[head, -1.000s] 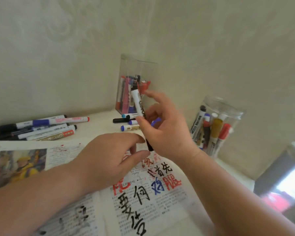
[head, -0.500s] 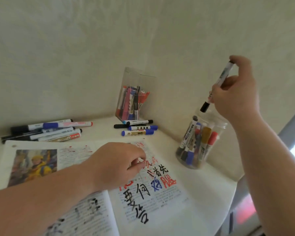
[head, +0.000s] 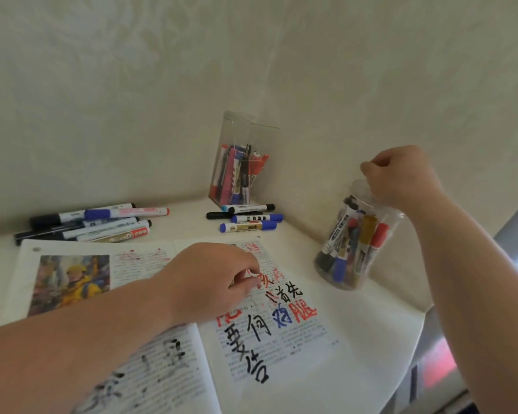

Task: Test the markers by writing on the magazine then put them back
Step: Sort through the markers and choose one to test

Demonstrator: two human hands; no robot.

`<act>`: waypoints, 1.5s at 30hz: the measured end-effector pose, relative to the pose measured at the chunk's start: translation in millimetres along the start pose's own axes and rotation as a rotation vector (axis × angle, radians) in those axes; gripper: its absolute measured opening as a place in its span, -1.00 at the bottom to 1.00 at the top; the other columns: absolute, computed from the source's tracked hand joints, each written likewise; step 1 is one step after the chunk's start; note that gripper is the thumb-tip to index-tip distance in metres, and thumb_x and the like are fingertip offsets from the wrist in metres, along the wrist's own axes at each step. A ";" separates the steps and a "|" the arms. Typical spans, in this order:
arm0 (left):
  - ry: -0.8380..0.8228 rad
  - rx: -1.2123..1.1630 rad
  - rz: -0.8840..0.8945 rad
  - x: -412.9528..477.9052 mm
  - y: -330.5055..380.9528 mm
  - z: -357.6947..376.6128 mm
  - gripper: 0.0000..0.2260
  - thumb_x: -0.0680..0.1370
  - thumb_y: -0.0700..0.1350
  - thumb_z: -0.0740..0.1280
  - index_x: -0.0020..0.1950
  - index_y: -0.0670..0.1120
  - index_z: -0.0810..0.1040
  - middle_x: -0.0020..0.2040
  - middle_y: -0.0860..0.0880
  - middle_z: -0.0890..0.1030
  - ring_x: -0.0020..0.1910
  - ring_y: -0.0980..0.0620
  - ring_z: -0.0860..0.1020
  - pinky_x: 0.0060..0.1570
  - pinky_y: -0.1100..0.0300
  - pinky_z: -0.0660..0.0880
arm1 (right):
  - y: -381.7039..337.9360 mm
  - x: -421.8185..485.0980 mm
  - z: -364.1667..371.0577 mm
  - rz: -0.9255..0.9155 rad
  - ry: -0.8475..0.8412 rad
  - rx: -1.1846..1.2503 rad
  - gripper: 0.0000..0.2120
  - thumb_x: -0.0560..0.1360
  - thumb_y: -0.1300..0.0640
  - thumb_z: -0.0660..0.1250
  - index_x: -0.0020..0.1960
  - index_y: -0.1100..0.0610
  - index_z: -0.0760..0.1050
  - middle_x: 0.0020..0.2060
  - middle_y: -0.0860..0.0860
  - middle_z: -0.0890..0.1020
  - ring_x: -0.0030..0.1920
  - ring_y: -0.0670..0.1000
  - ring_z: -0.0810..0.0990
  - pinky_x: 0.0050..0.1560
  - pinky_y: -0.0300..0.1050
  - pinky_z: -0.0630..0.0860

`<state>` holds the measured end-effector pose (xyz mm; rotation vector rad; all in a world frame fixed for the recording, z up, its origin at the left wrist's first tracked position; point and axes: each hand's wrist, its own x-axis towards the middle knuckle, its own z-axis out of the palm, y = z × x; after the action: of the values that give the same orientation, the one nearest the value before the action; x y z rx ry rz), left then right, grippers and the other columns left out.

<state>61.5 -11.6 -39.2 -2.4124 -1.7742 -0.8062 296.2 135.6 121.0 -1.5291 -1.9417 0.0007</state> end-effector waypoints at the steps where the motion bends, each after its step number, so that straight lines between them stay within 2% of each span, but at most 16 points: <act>1: 0.002 0.001 -0.006 -0.2 0.1 0.2 -0.75 0.64 0.19 0.22 0.21 0.16 0.59 -0.05 0.21 0.64 -0.08 0.20 0.55 -0.02 0.20 0.52 | -0.3 -1.1 0.9 -0.015 0.017 0.007 -0.79 0.58 0.11 0.30 0.00 0.16 0.68 -0.10 0.04 0.69 -0.06 0.11 0.62 -0.04 -0.03 0.54; 3: 0.011 0.001 -0.017 -0.1 0.0 0.3 -0.76 0.64 0.19 0.23 0.19 0.16 0.59 -0.06 0.20 0.64 -0.09 0.19 0.55 -0.02 0.17 0.53 | -2.7 -7.0 1.8 -0.071 0.131 0.045 -0.77 0.56 0.12 0.27 0.11 0.09 0.67 -0.04 -0.02 0.67 -0.02 0.05 0.60 0.01 -0.07 0.52; 5: 0.008 0.013 -0.037 0.3 -0.3 -0.3 -0.77 0.64 0.18 0.22 0.19 0.16 0.58 -0.04 0.20 0.64 -0.08 0.19 0.55 0.00 0.18 0.52 | -9.6 -18.4 4.6 -0.166 0.286 0.137 -0.78 0.54 0.13 0.27 0.07 0.08 0.67 -0.09 -0.06 0.65 -0.04 -0.01 0.59 -0.01 -0.12 0.48; 7: 0.010 0.020 -0.069 1.6 -1.3 -1.3 -0.80 0.65 0.14 0.22 0.18 0.16 0.58 -0.03 0.19 0.64 -0.06 0.19 0.55 0.03 0.18 0.51 | -21.1 -33.6 14.5 -0.288 0.351 0.224 -0.84 0.53 0.15 0.31 0.01 0.08 0.67 -0.16 -0.09 0.61 -0.09 -0.05 0.55 -0.03 -0.15 0.44; 9: 0.022 0.028 -0.105 2.9 -1.9 -1.9 -0.84 0.65 0.09 0.23 0.11 0.15 0.59 -0.06 0.19 0.64 -0.08 0.18 0.55 0.01 0.17 0.51 | -32.5 -45.3 34.3 -0.425 0.266 0.251 -0.88 0.51 0.18 0.35 -0.03 0.08 0.66 -0.23 -0.13 0.57 -0.18 -0.06 0.52 -0.08 -0.16 0.44; 11: 0.029 0.020 -0.152 3.4 -2.6 -2.4 -0.86 0.64 0.05 0.22 0.05 0.13 0.58 -0.10 0.19 0.63 -0.11 0.17 0.53 -0.02 0.17 0.50 | -42.5 -52.2 59.3 -0.495 0.000 0.176 -0.88 0.54 0.19 0.35 0.00 0.04 0.65 -0.22 -0.16 0.56 -0.19 -0.09 0.53 -0.13 -0.19 0.45; 13: 0.029 0.005 -0.196 3.9 -3.9 -2.8 -0.87 0.64 0.01 0.21 0.00 0.12 0.54 -0.13 0.17 0.60 -0.14 0.16 0.51 -0.07 0.17 0.47 | -47.2 -50.7 88.6 -0.485 -0.290 0.034 -0.82 0.59 0.18 0.30 0.11 0.00 0.63 -0.10 -0.12 0.58 -0.07 -0.06 0.56 -0.09 -0.22 0.45; 16: 0.033 -0.025 -0.235 5.4 -6.7 -3.1 -0.88 0.65 0.00 0.19 -0.01 0.12 0.51 -0.15 0.16 0.57 -0.16 0.18 0.50 -0.16 0.21 0.41 | -47.1 -38.6 129.7 -0.460 -0.501 -0.150 -0.70 0.59 0.20 0.28 0.28 -0.01 0.57 0.12 -0.03 0.60 0.07 0.02 0.54 0.07 -0.11 0.50; 21: 0.070 -0.040 -0.270 7.8 -12.6 0.3 -0.91 0.66 -0.01 0.22 -0.01 0.10 0.49 -0.18 0.16 0.54 -0.18 0.19 0.48 -0.24 0.31 0.35 | -46.9 -24.5 161.5 -0.516 -0.547 -0.273 -0.65 0.53 0.28 0.31 0.23 -0.04 0.59 0.08 -0.05 0.61 -0.03 0.01 0.50 -0.06 -0.13 0.41; 24: 0.091 -0.046 -0.263 8.7 -15.0 2.2 -0.92 0.64 -0.02 0.24 -0.03 0.11 0.49 -0.21 0.18 0.53 -0.20 0.21 0.48 -0.27 0.29 0.33 | -46.7 -22.0 171.8 -0.537 -0.526 -0.275 -0.69 0.50 0.27 0.33 0.12 -0.07 0.59 0.01 -0.06 0.60 -0.04 0.01 0.53 0.05 -0.02 0.57; 30: 0.067 -0.051 -0.246 9.0 -18.2 3.6 -0.96 0.60 0.03 0.31 -0.04 0.15 0.55 -0.24 0.26 0.51 -0.17 0.27 0.49 -0.30 0.40 0.27 | -46.7 -21.7 176.9 -0.546 -0.547 -0.278 -0.75 0.49 0.24 0.36 0.10 -0.04 0.54 0.01 -0.02 0.49 0.01 0.04 0.48 0.11 0.03 0.56; 35: 0.081 -0.094 -0.271 9.6 -19.7 6.3 -0.95 0.58 0.05 0.35 0.00 0.15 0.58 -0.20 0.25 0.58 -0.12 0.25 0.52 -0.25 0.33 0.33 | -43.8 -22.8 165.7 -0.532 -0.520 -0.238 -0.79 0.47 0.17 0.42 -0.11 -0.06 0.40 -0.10 -0.06 0.49 -0.14 -0.05 0.44 -0.11 -0.09 0.46; 38: 0.123 -0.117 -0.289 9.7 -20.1 5.4 -0.83 0.57 0.10 0.32 0.15 0.16 0.55 -0.11 0.26 0.57 -0.10 0.24 0.51 -0.19 0.29 0.42 | -38.4 -24.2 146.2 -0.491 -0.400 -0.038 -0.86 0.47 0.13 0.41 -0.11 -0.04 0.45 -0.17 -0.08 0.51 -0.19 -0.07 0.48 -0.19 -0.07 0.49; 41: 0.200 -0.134 -0.306 10.6 -19.3 4.4 -0.61 0.56 0.21 0.26 0.34 0.11 0.47 0.05 0.24 0.52 0.00 0.23 0.49 -0.09 0.30 0.45 | -39.4 -32.8 130.8 -0.296 -0.312 0.516 -0.88 0.45 0.19 0.41 -0.13 0.04 0.48 -0.26 0.01 0.60 -0.30 -0.06 0.59 -0.27 -0.13 0.57; 43: 0.213 -0.157 -0.330 11.6 -18.8 5.1 -0.55 0.56 0.27 0.23 0.38 0.12 0.42 0.09 0.23 0.49 0.03 0.22 0.48 -0.07 0.29 0.45 | -44.1 -41.2 130.2 -0.115 -0.490 0.903 -0.91 0.49 0.28 0.39 -0.12 0.16 0.48 -0.35 0.09 0.63 -0.39 0.04 0.60 -0.36 -0.05 0.55; 45: 0.200 -0.188 -0.342 12.3 -17.5 5.1 -0.56 0.55 0.30 0.21 0.36 0.13 0.42 0.06 0.22 0.51 0.00 0.22 0.50 -0.10 0.29 0.45 | -46.6 -50.0 136.7 -0.001 -0.693 1.098 -0.91 0.54 0.32 0.35 -0.11 0.24 0.46 -0.41 0.14 0.61 -0.45 0.08 0.56 -0.44 -0.08 0.49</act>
<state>50.3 7.0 -43.0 -2.0583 -2.1408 -1.2501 194.1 130.0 7.4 -0.7795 -1.8315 1.4923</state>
